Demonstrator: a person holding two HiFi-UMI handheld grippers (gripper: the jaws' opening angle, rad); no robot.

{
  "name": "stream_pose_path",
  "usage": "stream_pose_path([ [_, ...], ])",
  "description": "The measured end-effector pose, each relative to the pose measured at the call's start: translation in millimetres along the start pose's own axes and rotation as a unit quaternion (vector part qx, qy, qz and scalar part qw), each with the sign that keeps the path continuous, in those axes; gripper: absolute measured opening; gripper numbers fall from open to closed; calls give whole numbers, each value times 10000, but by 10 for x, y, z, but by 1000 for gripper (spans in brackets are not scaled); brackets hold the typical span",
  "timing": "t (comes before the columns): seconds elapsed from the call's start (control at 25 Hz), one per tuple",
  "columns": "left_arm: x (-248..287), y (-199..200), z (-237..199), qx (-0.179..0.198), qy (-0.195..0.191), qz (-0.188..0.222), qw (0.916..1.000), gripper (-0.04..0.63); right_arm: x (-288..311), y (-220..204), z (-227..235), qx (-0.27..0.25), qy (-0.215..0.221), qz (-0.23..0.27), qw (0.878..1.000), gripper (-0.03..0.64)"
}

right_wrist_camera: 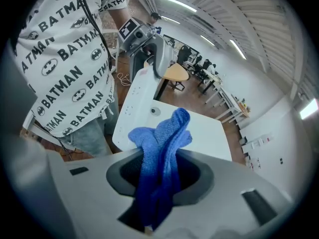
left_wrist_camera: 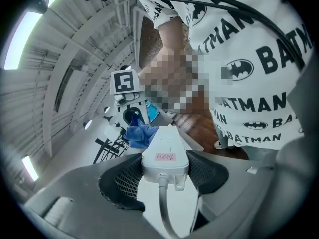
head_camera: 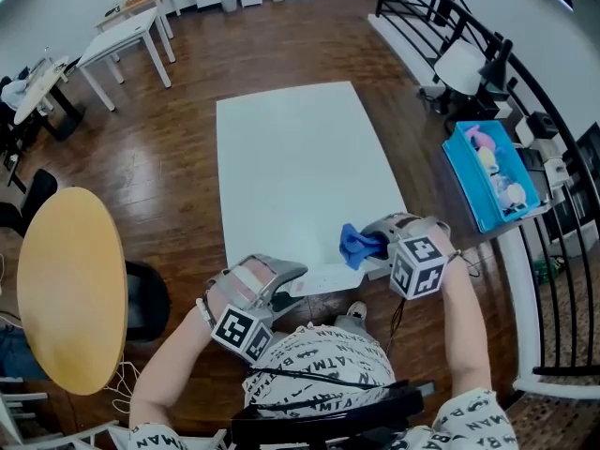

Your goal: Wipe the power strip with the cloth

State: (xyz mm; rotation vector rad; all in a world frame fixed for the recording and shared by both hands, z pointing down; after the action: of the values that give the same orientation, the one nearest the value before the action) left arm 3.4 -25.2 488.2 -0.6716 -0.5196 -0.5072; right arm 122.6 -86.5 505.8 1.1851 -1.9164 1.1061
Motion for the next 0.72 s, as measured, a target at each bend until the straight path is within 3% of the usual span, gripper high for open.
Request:
stream_pose_path([
  [0.2,76,39,-5,-93,-11,86,9999,282,-16,330,77,-97,-90,400,9991,137],
  [0.52,172,36,27,-163,-13,109,9998,282,62,807,201,154,-175,1201,9925,137],
  [0.72,203,-42,47,-359,33,113,9993,282,146,827,233,223,-225,1251,9916,137],
])
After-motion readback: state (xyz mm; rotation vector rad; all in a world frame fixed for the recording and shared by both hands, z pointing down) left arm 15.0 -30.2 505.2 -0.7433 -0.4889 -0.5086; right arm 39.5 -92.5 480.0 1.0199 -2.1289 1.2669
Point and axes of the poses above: the fingertips, and each gripper's own axes: x forward along the fingers, z to its right, y out of its top, the point moved 1 cm from there along -x, backward along the fingers, and after that the axes turned 4 degrees about -y, right-handed, at the moved point
